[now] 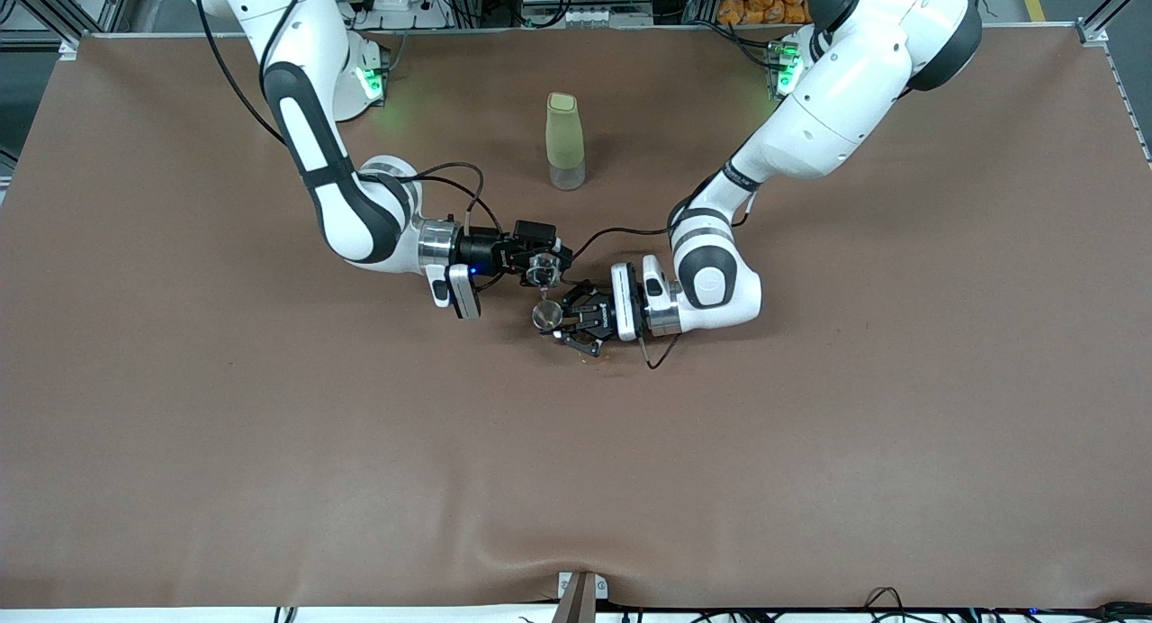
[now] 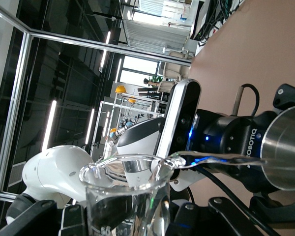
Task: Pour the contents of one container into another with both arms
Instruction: 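Pour the liquid from the beaker into the jigger with the right gripper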
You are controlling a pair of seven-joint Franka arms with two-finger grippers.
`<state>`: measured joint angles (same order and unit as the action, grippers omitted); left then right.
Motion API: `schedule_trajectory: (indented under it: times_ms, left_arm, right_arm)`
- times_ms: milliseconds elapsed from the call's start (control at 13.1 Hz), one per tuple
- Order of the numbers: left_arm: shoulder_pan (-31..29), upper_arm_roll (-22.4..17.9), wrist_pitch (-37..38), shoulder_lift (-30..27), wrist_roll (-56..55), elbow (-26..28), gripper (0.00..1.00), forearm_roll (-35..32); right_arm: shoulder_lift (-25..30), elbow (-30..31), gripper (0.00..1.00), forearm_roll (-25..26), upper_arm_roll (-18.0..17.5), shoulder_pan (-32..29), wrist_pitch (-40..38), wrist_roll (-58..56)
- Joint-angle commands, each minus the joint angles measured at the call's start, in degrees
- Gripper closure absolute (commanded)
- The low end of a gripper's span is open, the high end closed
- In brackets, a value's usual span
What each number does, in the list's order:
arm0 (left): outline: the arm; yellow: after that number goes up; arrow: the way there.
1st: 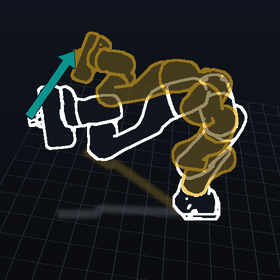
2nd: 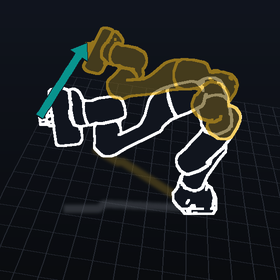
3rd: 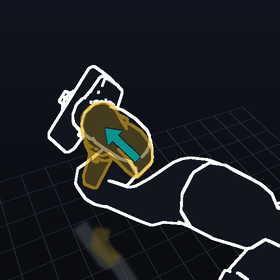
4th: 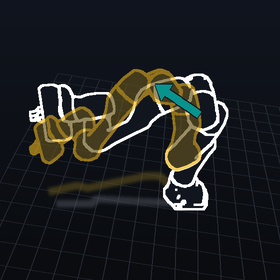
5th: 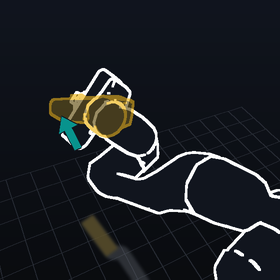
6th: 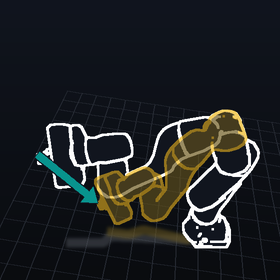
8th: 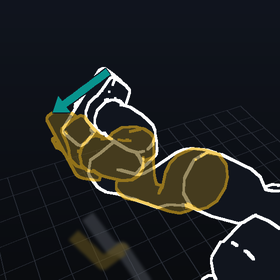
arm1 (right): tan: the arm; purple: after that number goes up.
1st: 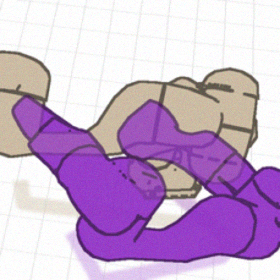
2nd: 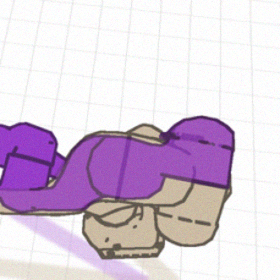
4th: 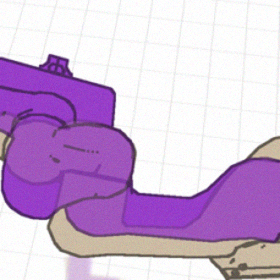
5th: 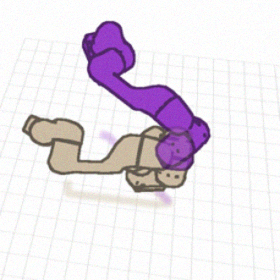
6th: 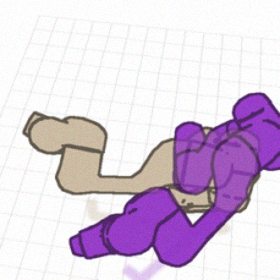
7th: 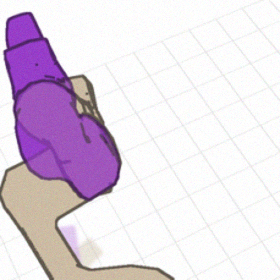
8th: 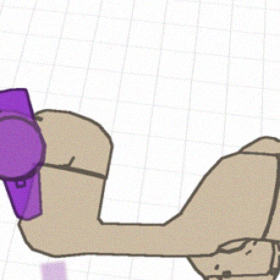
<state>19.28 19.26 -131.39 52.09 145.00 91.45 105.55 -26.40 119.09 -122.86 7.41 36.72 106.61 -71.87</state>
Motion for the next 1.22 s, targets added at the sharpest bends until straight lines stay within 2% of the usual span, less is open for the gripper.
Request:
schedule_trajectory:
  times_ms: [0,1143]
  left_arm:
    - [-0.29,0.34,0.61,-1.38,1.25,1.09,1.0,1.24]
    - [-0.56,0.43,1.4,-2.26,1.17,1.8,1.0,1.24]
  right_arm:
    - [1.61,0.53,1.0,1.13,0.23,0.19,0.35,4.79]
    - [1.35,-1.05,1.0,1.04,0.23,-0.51,0.26,17.81]
